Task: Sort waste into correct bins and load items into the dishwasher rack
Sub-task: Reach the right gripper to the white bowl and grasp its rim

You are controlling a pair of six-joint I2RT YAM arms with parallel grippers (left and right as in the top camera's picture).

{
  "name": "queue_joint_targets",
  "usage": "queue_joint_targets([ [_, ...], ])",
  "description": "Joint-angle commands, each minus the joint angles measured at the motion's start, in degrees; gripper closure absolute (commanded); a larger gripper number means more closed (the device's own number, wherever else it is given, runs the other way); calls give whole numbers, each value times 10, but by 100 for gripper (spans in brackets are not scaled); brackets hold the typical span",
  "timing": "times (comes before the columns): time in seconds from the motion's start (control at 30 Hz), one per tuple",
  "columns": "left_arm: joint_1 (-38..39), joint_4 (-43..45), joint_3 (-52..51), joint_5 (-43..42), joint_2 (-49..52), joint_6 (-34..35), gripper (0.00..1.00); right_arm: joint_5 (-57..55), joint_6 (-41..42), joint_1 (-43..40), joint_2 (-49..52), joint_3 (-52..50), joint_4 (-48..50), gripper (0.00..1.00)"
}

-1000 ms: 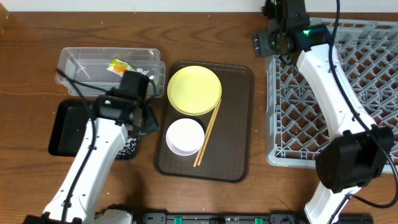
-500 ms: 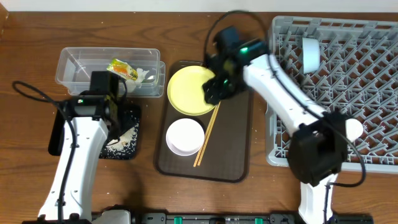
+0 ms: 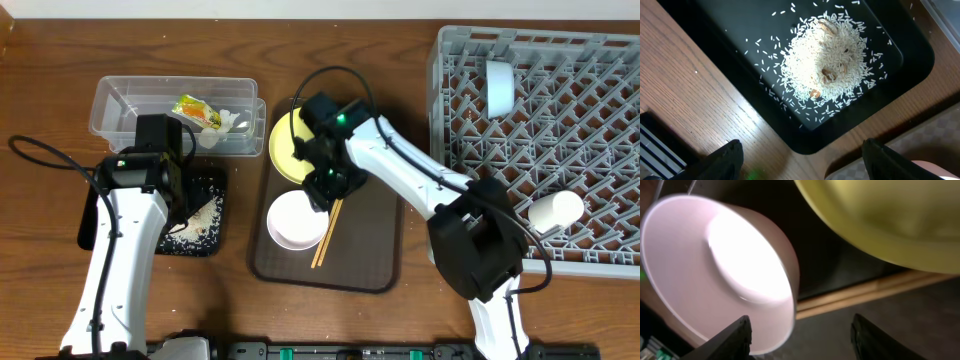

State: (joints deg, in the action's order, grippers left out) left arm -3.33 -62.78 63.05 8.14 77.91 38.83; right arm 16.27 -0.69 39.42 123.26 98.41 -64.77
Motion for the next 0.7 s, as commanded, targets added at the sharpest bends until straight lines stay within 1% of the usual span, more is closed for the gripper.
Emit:
queue_joint_targets([
  [0.0, -3, -2, 8, 14, -1, 5, 21, 2, -6, 12, 6, -27, 12, 46],
  [0.07, -3, -2, 8, 14, -1, 5, 21, 2, -5, 13, 6, -35, 24, 58],
  [0.1, -3, -2, 8, 14, -1, 5, 21, 2, -3, 13, 6, -35, 29, 62],
  [0.13, -3, -2, 8, 14, -1, 5, 21, 2, 0, 13, 6, -35, 34, 63],
  [0.2, -3, -2, 8, 14, -1, 5, 21, 2, 0, 11, 6, -34, 44, 69],
  [0.27, -3, -2, 8, 14, -1, 5, 21, 0, 0, 7, 6, -29, 44, 78],
  [0.3, -3, -2, 8, 14, -1, 5, 21, -2, 0, 5, 6, -28, 44, 81],
  [0.37, -3, -2, 8, 14, -1, 5, 21, -11, 1, -2, 4, -22, 43, 91],
  [0.43, -3, -2, 8, 14, -1, 5, 21, -20, 0, -11, 0, -11, 41, 99],
  [0.67, -3, -2, 8, 14, -1, 5, 21, -24, -5, -52, -27, 32, 20, 99],
])
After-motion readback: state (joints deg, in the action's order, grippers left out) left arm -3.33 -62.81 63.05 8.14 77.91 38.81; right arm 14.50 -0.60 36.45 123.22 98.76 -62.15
